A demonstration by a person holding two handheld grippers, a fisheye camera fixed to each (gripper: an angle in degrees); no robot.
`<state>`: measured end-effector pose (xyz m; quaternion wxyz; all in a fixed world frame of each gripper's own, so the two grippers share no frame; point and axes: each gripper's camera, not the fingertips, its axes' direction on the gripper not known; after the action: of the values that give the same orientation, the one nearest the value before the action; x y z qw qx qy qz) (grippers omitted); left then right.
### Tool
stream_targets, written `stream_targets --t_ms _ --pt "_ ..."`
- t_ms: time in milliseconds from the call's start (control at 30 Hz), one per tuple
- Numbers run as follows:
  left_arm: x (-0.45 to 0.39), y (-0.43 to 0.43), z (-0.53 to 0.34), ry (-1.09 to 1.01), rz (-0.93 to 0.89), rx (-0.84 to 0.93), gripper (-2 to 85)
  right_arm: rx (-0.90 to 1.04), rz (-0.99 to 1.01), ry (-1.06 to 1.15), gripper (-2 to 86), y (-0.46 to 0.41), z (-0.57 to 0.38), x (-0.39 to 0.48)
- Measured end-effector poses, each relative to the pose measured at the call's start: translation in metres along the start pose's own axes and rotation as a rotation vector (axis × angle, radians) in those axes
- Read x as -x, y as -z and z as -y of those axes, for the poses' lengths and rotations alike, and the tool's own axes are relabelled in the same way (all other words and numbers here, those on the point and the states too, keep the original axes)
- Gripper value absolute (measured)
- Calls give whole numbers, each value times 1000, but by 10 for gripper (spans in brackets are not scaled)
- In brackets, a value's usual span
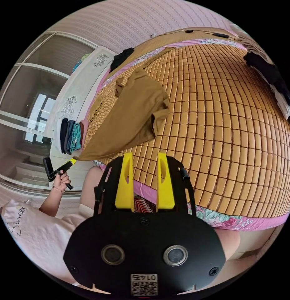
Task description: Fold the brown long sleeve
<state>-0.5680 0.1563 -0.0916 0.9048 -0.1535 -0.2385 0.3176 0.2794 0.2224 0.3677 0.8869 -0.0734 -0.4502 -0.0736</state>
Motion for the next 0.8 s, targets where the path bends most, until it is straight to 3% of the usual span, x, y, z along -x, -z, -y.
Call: stream_targets --t_ms 233,333,400,500,633,800 --pt "2 -12 -10 22 23 19 -10 56 -265 -47 134 -20 37 -13" --pt "2 -7 -18 41 20 17 -10 53 -317 -105 98 -27 45 -19" --pt "3 -2 -25 63 14 0 -10 29 -273 -110 29 -23 43 -18" --pt "-2 16 -35 82 -2 -72 -10 32 -119 -113 8 -8 34 -16" --pt "-31 86 -19 6 -32 -326 -10 -250 103 -19 0 99 16 6" --pt "-107 216 18 -214 -130 -707 -10 -642 226 285 -2 280 -19 88"
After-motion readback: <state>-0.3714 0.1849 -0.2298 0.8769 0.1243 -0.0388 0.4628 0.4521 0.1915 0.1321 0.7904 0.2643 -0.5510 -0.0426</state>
